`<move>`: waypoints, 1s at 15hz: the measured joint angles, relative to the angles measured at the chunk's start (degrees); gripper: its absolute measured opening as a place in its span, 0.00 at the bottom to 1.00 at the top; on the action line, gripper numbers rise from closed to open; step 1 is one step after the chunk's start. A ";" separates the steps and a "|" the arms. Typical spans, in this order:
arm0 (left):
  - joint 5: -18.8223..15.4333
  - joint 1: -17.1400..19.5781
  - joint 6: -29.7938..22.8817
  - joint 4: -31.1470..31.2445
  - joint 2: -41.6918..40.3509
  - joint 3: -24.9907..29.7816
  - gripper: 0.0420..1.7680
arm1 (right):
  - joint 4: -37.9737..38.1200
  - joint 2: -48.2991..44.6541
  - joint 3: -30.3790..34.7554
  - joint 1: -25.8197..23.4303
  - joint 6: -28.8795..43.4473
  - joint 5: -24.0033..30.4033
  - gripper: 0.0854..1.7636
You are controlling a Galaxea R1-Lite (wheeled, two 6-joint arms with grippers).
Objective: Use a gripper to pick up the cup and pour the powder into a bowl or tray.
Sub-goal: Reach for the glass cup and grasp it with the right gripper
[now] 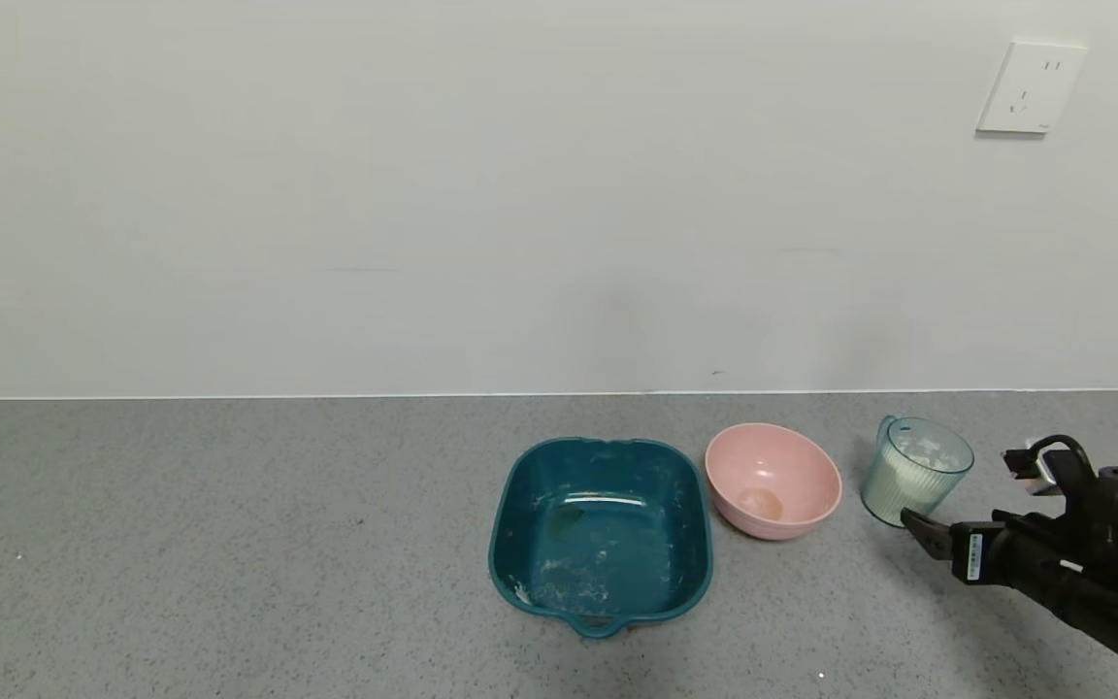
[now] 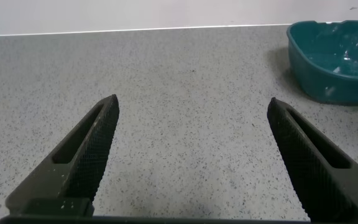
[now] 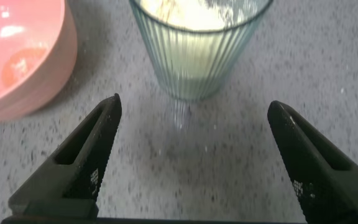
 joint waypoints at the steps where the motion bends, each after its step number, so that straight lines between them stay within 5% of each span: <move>1: 0.00 0.00 0.02 0.00 0.00 0.00 0.97 | -2.62 1.93 -0.07 0.00 0.00 -0.06 0.97; 10: 0.00 0.00 0.00 -0.01 0.00 0.00 0.97 | -19.77 15.97 -1.90 0.00 0.04 -0.28 0.97; 15: 0.00 0.00 0.00 -0.01 0.00 0.00 0.97 | -20.38 19.25 -4.90 -0.23 0.01 -0.49 0.97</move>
